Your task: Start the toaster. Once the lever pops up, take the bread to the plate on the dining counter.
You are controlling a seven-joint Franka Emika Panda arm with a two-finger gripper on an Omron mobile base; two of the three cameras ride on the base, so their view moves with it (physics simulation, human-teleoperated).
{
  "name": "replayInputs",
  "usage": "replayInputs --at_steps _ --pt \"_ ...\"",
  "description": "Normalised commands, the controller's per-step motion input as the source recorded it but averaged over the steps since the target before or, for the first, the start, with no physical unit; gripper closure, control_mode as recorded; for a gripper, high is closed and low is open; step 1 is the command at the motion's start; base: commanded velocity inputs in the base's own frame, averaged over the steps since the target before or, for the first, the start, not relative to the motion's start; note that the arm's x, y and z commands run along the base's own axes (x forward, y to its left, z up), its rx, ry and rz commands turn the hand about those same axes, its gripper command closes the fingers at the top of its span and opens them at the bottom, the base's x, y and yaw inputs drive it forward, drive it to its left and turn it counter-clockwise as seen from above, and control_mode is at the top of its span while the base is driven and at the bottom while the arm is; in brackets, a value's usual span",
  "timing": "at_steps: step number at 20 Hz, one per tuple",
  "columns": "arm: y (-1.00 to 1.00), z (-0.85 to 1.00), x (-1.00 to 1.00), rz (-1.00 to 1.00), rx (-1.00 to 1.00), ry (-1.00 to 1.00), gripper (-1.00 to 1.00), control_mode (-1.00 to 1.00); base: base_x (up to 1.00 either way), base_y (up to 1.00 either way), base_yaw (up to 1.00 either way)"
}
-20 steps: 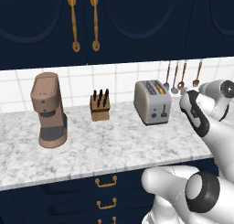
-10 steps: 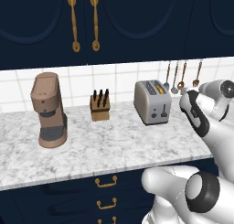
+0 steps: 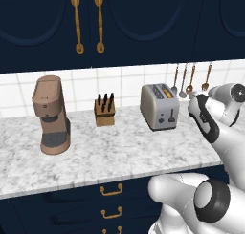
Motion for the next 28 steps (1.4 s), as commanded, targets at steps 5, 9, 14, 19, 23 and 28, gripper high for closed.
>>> replayInputs --at_steps 5,9,14,19,23,28 --pt "0.00 0.00 0.00 0.00 0.00 0.00 -1.00 -1.00 0.00 0.00 0.00" --pt "0.00 0.00 0.00 0.00 0.00 0.00 -1.00 -1.00 0.00 0.00 0.00" --pt "0.00 0.00 0.00 0.00 0.00 0.00 -1.00 -1.00 0.00 0.00 0.00" --pt "0.00 0.00 0.00 0.00 0.00 0.00 -1.00 -1.00 0.00 0.00 0.00" --pt "0.00 0.00 0.00 0.00 0.00 0.00 -1.00 -1.00 0.00 0.00 0.00" --pt "0.00 0.00 0.00 0.00 0.00 0.00 -1.00 -1.00 0.00 0.00 0.00"
